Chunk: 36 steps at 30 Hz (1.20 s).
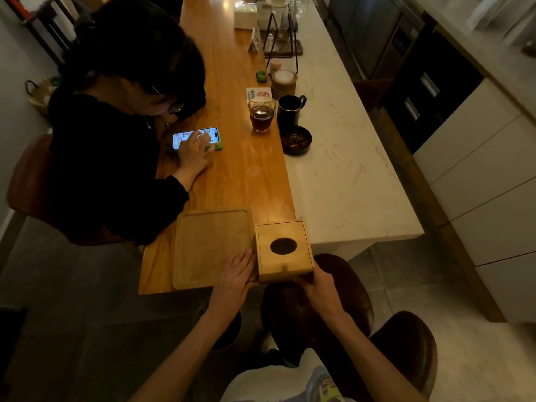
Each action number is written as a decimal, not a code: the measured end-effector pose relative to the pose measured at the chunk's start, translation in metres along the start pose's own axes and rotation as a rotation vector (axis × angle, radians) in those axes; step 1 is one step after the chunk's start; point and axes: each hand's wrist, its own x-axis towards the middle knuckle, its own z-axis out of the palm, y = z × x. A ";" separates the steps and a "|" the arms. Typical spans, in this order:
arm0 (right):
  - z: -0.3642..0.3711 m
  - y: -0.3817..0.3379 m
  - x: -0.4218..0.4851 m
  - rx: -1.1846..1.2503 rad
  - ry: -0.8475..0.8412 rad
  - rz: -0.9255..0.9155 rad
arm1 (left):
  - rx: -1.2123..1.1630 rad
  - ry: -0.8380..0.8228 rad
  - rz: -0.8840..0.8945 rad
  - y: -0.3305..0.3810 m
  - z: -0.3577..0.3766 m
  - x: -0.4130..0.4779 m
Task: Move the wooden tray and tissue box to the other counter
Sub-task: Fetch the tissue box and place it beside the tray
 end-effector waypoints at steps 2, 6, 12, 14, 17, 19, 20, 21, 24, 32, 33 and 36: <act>0.000 -0.001 -0.001 -0.006 0.007 -0.001 | 0.010 0.006 0.006 -0.001 0.000 0.000; -0.002 -0.003 -0.003 0.002 -0.002 0.005 | 0.020 0.019 0.024 -0.003 0.002 -0.002; -0.004 -0.009 -0.005 0.016 -0.003 0.003 | 0.030 -0.020 0.000 -0.003 0.001 -0.001; -0.005 -0.011 -0.007 0.019 -0.009 0.014 | 0.019 -0.021 0.001 -0.003 0.001 -0.001; -0.009 -0.021 -0.009 0.038 -0.033 0.045 | 0.013 -0.032 0.006 -0.001 -0.001 -0.001; -0.016 -0.031 -0.011 0.067 -0.139 0.101 | 0.011 -0.072 0.007 0.000 -0.009 -0.001; -0.021 -0.034 -0.011 0.079 -0.213 0.147 | -0.005 -0.100 -0.009 0.000 -0.015 -0.001; -0.027 -0.037 -0.012 0.097 -0.274 0.190 | -0.062 -0.139 -0.049 0.002 -0.022 -0.001; -0.048 -0.038 -0.014 0.257 -0.353 0.332 | -0.480 -0.162 -0.262 0.023 -0.053 0.000; -0.067 -0.058 0.003 0.787 -0.391 0.534 | -1.321 -0.117 -0.815 0.088 -0.083 0.023; -0.066 -0.064 0.002 0.756 -0.419 0.512 | -1.305 -0.115 -0.807 0.092 -0.082 0.024; -0.062 -0.071 0.002 0.676 -0.409 0.493 | -1.208 -0.092 -0.795 0.096 -0.081 0.025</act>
